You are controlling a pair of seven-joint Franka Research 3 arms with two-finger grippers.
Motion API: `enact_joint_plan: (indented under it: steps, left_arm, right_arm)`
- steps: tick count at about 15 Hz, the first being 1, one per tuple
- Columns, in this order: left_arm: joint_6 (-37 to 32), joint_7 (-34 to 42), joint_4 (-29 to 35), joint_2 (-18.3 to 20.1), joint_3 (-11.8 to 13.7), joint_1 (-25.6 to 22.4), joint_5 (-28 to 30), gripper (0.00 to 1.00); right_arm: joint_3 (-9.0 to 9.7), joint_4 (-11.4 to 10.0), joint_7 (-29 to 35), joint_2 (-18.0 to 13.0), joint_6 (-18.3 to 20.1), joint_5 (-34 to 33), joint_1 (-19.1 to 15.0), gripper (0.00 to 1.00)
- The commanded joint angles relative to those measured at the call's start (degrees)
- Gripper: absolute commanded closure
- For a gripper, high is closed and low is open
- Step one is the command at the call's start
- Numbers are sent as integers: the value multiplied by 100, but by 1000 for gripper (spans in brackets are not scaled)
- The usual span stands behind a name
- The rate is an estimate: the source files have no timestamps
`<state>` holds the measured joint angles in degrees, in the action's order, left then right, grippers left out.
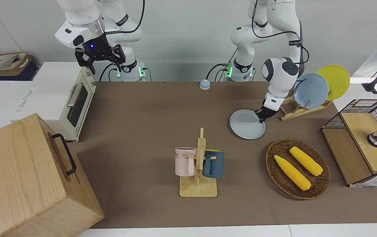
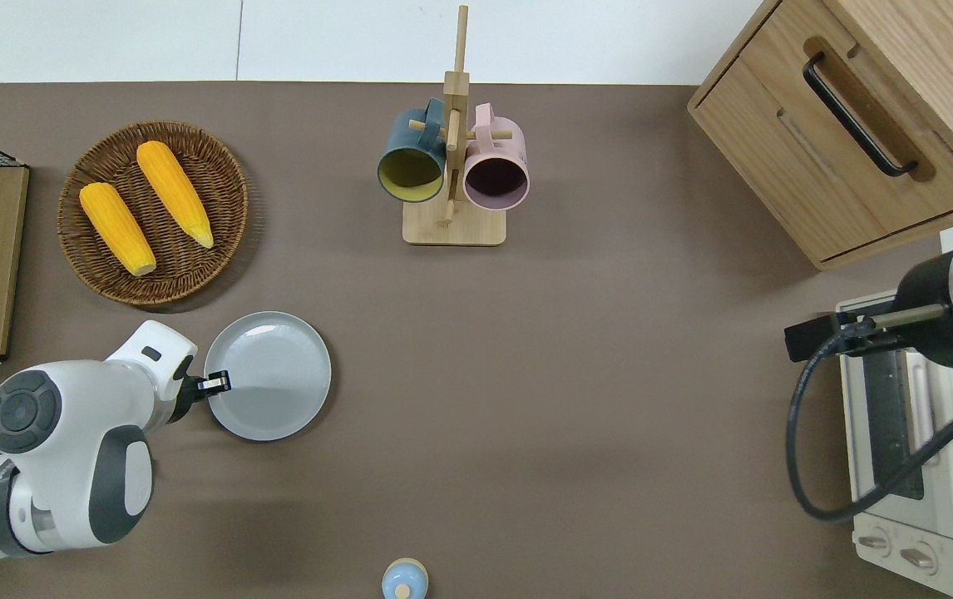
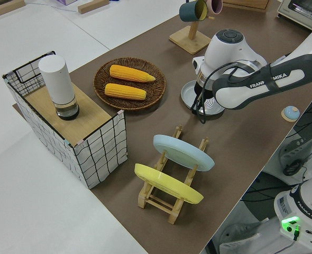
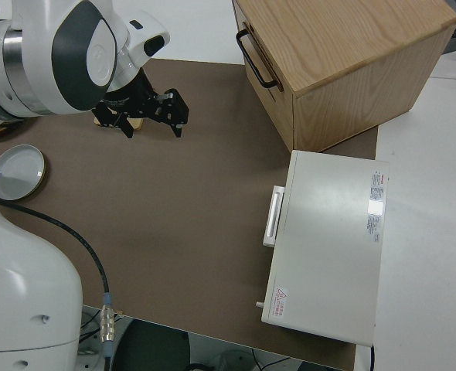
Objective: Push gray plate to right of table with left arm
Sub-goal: 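Push the gray plate with the left gripper toward the right arm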
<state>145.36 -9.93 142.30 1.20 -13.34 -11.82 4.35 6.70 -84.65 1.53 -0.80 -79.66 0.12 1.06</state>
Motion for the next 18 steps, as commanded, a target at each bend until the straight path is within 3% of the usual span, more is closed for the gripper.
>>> enact_joint_plan:
  steps: [1,6,18]
  left_arm:
    - [45,-307,131,12,-19,136,49,1000]
    - [-95,-667,122,38,-116,347,49,1000]
    - [-104,-2846,-168,30,-142,1762,49,1000]
  right_arm:
    - [77,45,14,-17,83,59,-115,17]
    - [86,45,5,-17,83,59,-115,17]
    - [86,45,5,-17,83,59,-115,17]
